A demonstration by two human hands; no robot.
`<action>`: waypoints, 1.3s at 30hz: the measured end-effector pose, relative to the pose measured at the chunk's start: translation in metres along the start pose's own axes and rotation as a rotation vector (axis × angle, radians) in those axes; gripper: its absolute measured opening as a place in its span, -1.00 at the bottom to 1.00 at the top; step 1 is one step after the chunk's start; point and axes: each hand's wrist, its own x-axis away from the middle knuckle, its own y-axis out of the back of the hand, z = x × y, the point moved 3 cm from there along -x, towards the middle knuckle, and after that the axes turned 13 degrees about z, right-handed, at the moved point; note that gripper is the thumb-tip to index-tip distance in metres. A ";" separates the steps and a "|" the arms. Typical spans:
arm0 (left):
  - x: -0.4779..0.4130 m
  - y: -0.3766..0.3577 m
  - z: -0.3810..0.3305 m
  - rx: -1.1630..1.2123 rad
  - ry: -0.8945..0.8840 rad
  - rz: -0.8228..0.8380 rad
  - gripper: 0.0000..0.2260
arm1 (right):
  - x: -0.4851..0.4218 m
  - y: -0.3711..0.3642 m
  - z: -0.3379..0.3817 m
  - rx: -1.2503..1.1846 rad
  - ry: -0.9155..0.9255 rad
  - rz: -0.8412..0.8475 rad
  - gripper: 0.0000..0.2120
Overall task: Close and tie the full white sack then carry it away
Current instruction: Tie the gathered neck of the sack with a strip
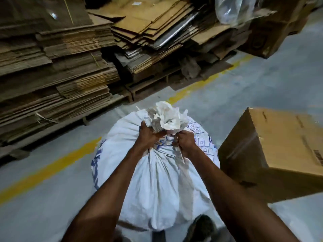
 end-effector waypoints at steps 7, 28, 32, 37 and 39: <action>-0.001 0.007 -0.008 -0.433 -0.152 0.062 -0.52 | 0.006 0.008 0.008 0.072 -0.187 0.403 -0.81; -0.012 0.007 0.017 -0.845 0.299 0.319 -0.35 | 0.009 -0.019 -0.018 0.916 0.086 0.279 -0.57; 0.000 0.014 0.001 -0.973 0.363 0.380 -0.48 | 0.015 -0.022 -0.025 0.790 0.045 0.181 -0.50; -0.001 0.014 -0.006 -0.966 0.387 0.348 -0.62 | 0.019 -0.015 -0.045 0.496 -0.064 0.283 -0.72; -0.007 0.016 -0.002 -0.860 0.421 0.302 -0.55 | 0.011 -0.012 -0.054 0.450 0.012 0.302 -0.77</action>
